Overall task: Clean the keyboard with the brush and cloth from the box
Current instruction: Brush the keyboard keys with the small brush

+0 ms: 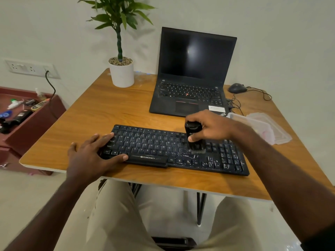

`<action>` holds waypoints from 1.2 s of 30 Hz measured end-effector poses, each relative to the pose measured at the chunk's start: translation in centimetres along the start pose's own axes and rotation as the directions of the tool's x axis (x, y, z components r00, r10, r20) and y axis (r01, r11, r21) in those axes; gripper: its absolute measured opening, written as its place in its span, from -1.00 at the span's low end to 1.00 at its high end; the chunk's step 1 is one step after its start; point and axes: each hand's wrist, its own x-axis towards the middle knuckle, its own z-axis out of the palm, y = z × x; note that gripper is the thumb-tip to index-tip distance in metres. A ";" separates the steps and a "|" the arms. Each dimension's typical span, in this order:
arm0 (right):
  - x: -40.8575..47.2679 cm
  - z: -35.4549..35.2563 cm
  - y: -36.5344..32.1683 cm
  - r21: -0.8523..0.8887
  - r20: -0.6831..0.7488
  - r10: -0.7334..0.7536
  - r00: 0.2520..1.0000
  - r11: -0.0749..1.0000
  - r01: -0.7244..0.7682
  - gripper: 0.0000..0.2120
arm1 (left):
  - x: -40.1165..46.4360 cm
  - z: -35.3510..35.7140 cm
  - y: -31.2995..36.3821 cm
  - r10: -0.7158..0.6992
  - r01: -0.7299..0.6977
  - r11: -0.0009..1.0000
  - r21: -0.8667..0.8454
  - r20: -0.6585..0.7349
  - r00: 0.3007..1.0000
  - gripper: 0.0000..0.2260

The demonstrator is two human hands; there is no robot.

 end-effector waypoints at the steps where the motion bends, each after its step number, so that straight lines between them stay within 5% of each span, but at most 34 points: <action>1: 0.0 0.0 0.0 0.013 -0.029 -0.004 1.000 1.000 0.004 -0.80 | 0.0 0.0 0.0 0.001 -0.001 1.000 -0.002 0.002 1.000 -0.05; 7: -0.2 0.2 -0.5 0.035 0.045 0.026 0.999 0.999 -0.028 -0.81 | 0.0 0.1 0.0 0.013 -0.013 1.000 0.013 -0.007 1.000 -0.06; 19: -0.8 0.5 0.4 0.085 -0.111 0.011 0.994 0.996 -0.001 -0.81 | -0.1 0.0 0.1 0.013 -0.013 1.000 -0.002 -0.010 1.000 -0.06; 24: -2.0 -0.8 1.5 -0.013 -0.012 0.091 0.996 0.996 -0.091 -0.83 | 0.0 0.1 -0.1 0.023 -0.023 1.000 0.020 -0.008 1.000 -0.06; 29: -3.3 -0.3 2.3 0.086 -0.234 0.009 0.972 0.996 0.012 -0.78 | -0.2 0.6 0.1 0.065 -0.062 0.995 0.075 -0.038 0.997 -0.05; 32: -3.8 1.2 2.8 0.142 -0.196 0.002 0.981 0.990 0.026 -0.78 | -0.3 1.3 1.7 0.108 -0.097 0.982 0.160 -0.058 0.992 0.00; 36: -5.1 -1.1 4.2 0.012 -0.137 0.063 0.989 0.998 -0.062 -0.81 | -0.4 1.7 4.9 0.152 -0.134 0.971 0.200 -0.079 0.985 -0.01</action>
